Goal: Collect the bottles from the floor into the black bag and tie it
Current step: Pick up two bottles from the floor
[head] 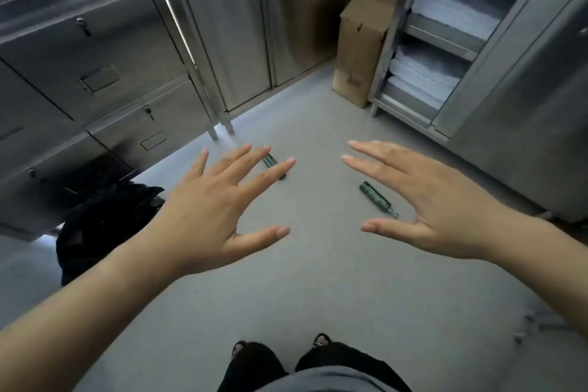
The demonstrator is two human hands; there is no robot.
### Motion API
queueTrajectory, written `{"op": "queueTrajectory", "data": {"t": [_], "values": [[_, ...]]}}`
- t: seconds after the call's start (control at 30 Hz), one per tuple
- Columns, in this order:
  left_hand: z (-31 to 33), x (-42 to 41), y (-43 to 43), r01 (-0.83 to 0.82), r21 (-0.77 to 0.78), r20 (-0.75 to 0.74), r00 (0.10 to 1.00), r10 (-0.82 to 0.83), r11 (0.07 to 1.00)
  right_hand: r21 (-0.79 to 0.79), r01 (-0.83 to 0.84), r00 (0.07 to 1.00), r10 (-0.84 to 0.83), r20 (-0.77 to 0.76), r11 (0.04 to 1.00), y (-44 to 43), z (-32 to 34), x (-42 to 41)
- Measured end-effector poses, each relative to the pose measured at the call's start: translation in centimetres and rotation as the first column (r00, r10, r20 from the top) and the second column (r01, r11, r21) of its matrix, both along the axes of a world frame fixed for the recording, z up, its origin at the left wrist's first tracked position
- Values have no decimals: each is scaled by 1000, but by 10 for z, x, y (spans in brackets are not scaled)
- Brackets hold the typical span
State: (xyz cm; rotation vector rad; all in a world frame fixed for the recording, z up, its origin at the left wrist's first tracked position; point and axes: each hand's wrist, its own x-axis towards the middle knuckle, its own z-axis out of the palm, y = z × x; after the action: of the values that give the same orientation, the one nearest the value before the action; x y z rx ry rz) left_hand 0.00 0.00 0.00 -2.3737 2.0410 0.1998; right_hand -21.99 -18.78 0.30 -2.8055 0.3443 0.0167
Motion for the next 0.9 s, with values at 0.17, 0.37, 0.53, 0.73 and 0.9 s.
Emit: {"op": "queueTrajectory", "data": {"t": [0.17, 0.37, 0.53, 0.73, 0.9], "values": [[-17, 5, -13, -10, 11, -18, 1000, 11, 1000, 14, 10, 997, -9, -80, 1000, -11, -10, 6], [-30, 43, -28, -60, -10, -77, 995, 59, 998, 44, 11, 996, -7, -91, 999, -31, -19, 49], [-46, 103, -59, -96, 4, -85, 992, 96, 995, 47, -37, 986, 44, -162, 998, -57, -33, 118], [-47, 191, -106, -121, -16, -75, 990, 119, 993, 34, -36, 989, 41, -144, 999, -98, -26, 209], [-48, 257, -154, -99, 3, -52, 994, 99, 995, 27, 7, 994, -4, -113, 1000, -138, -21, 262]]}}
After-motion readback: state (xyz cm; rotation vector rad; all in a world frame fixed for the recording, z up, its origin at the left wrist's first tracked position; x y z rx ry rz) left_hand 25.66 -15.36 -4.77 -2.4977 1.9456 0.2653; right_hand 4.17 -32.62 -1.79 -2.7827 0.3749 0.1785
